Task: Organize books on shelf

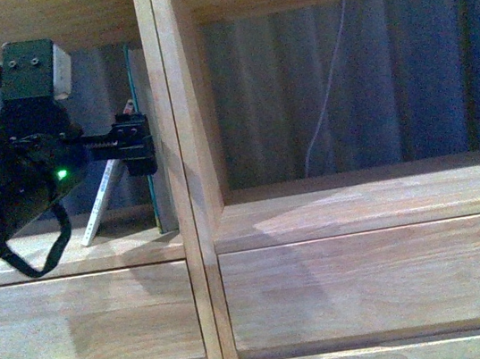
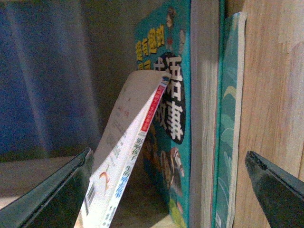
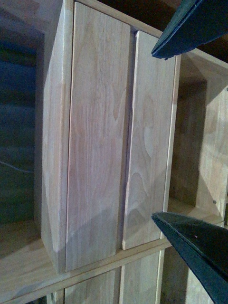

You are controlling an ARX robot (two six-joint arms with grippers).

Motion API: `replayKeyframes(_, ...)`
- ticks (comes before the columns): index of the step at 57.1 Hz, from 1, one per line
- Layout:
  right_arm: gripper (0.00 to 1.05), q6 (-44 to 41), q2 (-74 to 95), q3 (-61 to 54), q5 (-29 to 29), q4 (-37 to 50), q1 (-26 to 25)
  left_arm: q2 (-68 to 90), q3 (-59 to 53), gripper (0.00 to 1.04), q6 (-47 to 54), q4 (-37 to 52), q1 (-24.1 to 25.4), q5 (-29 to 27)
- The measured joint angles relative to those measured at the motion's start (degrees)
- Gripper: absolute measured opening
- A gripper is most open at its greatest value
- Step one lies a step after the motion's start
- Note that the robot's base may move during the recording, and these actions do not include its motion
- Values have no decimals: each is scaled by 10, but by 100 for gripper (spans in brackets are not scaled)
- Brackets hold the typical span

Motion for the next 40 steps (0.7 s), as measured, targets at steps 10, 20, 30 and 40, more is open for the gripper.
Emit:
replayKeyframes(10, 98, 0, 0, 0, 0, 0, 0, -107, -98, 98, -40, -2, 5, 44)
replayKeyframes(20, 98, 0, 0, 0, 0, 0, 0, -253, -226, 98, -77, -18, 3, 85)
replayKeyframes(30, 98, 0, 0, 0, 0, 0, 0, -406, -349, 98, -88, -86, -6, 77)
replayKeyframes(40, 98, 0, 0, 0, 0, 0, 0, -586, -446, 97, -113, -203, -9, 58)
